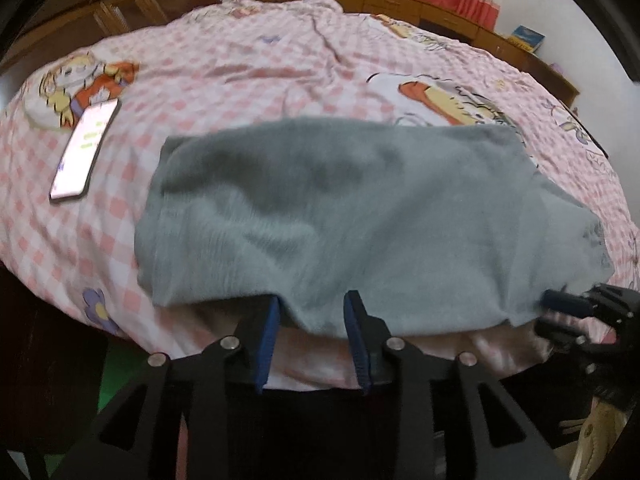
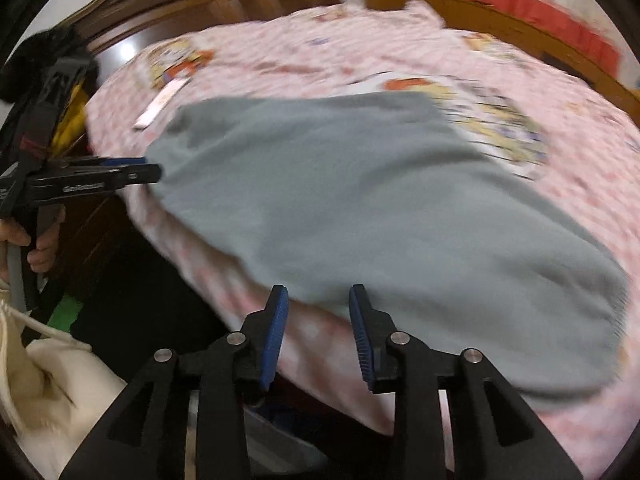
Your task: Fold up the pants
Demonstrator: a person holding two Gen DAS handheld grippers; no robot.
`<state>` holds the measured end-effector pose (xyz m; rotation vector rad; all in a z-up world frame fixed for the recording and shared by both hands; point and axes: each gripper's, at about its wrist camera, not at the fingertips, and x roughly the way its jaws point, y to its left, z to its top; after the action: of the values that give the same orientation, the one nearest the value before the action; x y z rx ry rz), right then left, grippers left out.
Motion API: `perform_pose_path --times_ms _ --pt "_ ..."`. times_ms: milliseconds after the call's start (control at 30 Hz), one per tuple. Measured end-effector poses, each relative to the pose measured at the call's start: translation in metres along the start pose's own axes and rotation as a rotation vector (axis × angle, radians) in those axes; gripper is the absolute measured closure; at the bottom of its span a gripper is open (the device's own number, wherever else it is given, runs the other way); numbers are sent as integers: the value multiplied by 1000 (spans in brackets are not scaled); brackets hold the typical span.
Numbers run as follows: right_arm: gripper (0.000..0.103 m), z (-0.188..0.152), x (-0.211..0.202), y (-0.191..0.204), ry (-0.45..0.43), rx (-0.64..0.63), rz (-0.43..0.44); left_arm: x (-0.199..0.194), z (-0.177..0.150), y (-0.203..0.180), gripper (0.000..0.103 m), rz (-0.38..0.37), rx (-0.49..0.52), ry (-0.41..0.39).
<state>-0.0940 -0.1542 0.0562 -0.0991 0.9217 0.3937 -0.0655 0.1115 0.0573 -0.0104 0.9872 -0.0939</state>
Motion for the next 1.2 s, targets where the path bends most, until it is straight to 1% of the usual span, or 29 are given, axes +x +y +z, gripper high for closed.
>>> perform_pose_path --times_ms 100,200,300,367,467,600,733,833,933,1000,1033,1067,1100,1200 --pt "68 -12 -21 -32 -18 91 -78 -7 6 -10 64 -15 19 -22" --pt "68 -32 -42 -72 -18 219 -190 -7 11 -23 63 -38 36 -23" --pt "68 -46 -54 -100 -25 320 -231 -1 17 -40 63 -47 63 -15" --pt "68 -57 -61 -122 -44 426 -243 5 21 -50 63 -60 68 -15" --pt "67 -67 -59 -146 -61 572 -200 16 27 -62 63 -70 69 -8" --pt "67 -79 -49 -171 -69 748 -134 29 29 -78 63 -62 97 17" --pt "67 -89 -35 -192 -125 923 -35 41 22 -88 63 -61 121 50" --pt "67 -90 -31 -200 -169 1002 -1 49 17 -90 63 -56 129 65" --pt "67 -83 -27 -203 -179 1016 -1 50 15 -90 62 -54 135 62" --pt "69 -80 -27 -201 -170 991 -20 51 15 -89 62 -58 136 63" --pt "79 -79 -28 -200 -168 978 -40 52 15 -89 61 -60 133 65" --pt "92 -78 -31 -198 -169 966 -60 53 16 -88 61 -62 131 66" --pt "96 -78 -35 -196 -178 954 -74 53 16 -88 61 -63 131 66" --pt "99 -77 -58 -188 -235 902 -81 54 16 -89 61 -64 137 63"
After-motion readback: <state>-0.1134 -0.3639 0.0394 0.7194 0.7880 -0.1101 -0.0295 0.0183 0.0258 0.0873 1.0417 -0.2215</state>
